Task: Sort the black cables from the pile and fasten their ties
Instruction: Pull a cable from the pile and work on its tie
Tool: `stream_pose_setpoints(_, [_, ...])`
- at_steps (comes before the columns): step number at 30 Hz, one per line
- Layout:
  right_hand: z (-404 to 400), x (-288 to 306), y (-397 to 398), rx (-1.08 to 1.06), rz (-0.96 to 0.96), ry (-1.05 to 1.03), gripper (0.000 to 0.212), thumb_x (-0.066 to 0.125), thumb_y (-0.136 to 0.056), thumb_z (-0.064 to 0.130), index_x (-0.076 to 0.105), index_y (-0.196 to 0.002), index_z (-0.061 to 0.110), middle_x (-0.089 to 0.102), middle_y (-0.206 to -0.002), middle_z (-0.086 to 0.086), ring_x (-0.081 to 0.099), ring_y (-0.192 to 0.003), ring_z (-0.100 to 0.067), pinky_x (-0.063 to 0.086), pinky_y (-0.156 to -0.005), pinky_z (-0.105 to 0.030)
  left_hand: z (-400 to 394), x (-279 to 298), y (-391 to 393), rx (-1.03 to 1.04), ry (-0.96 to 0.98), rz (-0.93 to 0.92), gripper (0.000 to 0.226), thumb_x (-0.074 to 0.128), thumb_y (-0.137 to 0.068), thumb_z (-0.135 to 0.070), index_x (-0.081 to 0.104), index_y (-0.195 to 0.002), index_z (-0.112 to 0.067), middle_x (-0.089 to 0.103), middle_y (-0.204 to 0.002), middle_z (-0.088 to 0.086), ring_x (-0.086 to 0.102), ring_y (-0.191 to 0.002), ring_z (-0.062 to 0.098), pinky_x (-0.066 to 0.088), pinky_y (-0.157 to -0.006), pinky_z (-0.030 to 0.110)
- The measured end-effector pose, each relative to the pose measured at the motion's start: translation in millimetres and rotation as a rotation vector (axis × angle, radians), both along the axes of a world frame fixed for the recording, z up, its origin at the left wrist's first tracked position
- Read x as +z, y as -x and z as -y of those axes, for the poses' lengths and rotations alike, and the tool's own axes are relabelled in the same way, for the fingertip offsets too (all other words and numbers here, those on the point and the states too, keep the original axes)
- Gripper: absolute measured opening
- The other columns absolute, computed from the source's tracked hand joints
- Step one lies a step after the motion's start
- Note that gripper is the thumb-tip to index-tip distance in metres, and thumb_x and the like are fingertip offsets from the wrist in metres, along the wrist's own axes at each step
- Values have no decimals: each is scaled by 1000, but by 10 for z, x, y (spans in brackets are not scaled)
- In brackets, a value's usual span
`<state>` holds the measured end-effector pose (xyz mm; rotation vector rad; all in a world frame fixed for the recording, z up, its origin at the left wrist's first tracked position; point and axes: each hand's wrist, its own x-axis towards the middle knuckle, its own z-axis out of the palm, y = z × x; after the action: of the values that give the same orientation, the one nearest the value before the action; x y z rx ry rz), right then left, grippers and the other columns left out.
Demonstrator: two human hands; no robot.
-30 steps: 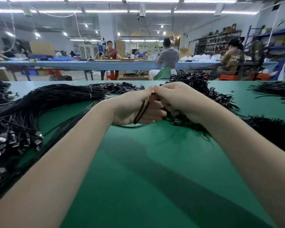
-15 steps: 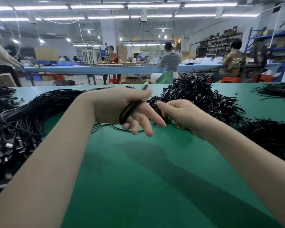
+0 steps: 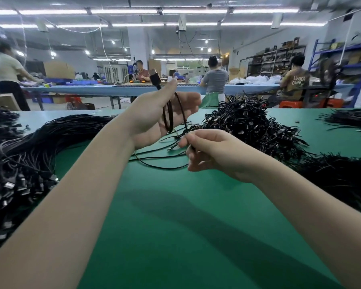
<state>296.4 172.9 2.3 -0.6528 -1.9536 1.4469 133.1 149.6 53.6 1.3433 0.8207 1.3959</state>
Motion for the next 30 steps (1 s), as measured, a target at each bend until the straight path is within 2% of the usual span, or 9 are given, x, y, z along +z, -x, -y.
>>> stream_pose_setpoints(6, [-52,232,-182,23,-265,84,29,49,-96,23,70,-77,21,59,-68,2,61,-63,-14,54,-75,-33,-1,-39,156,6,114,-223,49,39,-101,-37,67,-106,2,72,-107,15,69,-102,23,56,-78,22])
stream_pose_setpoints(11, [5,345,-256,-30,-292,-14,26,49,-94,26,71,-83,20,58,-67,3,59,-65,-13,54,-73,-30,-56,-155,131,-31,267,-524,59,31,-101,-45,77,-96,-7,73,-108,4,66,-107,11,49,-94,26])
stream_pose_setpoints(13, [63,349,-238,72,-250,-22,22,52,-89,29,71,-83,21,59,-69,2,60,-66,-13,54,-74,-30,-58,-163,96,7,255,-413,63,28,-102,-46,76,-92,-6,74,-100,7,69,-99,14,51,-88,26])
stream_pose_setpoints(16, [139,259,-153,242,-73,-61,20,51,-91,29,68,-86,21,62,-74,2,63,-72,-15,55,-79,-33,-21,-87,124,-8,191,-84,61,29,-103,-43,72,-92,-1,74,-87,13,73,-82,18,58,-72,21])
stream_pose_setpoints(18, [149,127,-51,195,30,-118,21,48,-96,28,65,-86,21,62,-74,4,64,-73,-14,52,-85,-40,6,5,144,-29,118,95,56,34,-103,-38,69,-104,6,71,-106,20,69,-103,24,55,-88,26])
stream_pose_setpoints(20, [130,15,40,82,86,-158,24,46,-100,26,65,-85,22,62,-73,6,65,-73,-13,50,-83,-39,55,82,108,-125,79,221,51,39,-101,-32,69,-101,10,68,-112,21,64,-111,28,51,-96,31])
stream_pose_setpoints(22, [92,-38,66,-13,98,-168,25,47,-100,27,66,-86,22,64,-75,6,65,-75,-13,49,-79,-33,105,112,35,-209,60,213,46,42,-99,-30,73,-95,4,71,-105,15,67,-105,26,54,-89,26])
stream_pose_setpoints(26, [1,-19,-10,-60,87,-146,16,53,-97,26,70,-97,24,73,-97,6,67,-87,-9,50,-81,-28,140,95,-53,-158,36,106,43,43,-99,-32,74,-77,-12,72,-80,2,71,-79,18,56,-61,18])
stream_pose_setpoints(30, [-48,80,-31,-13,-202,220,17,50,-98,16,65,-92,20,74,-91,-4,71,-88,-23,54,-82,-36,132,37,-117,-209,82,67,26,44,-98,-35,56,-83,-17,53,-60,-9,57,-58,8,51,-54,19])
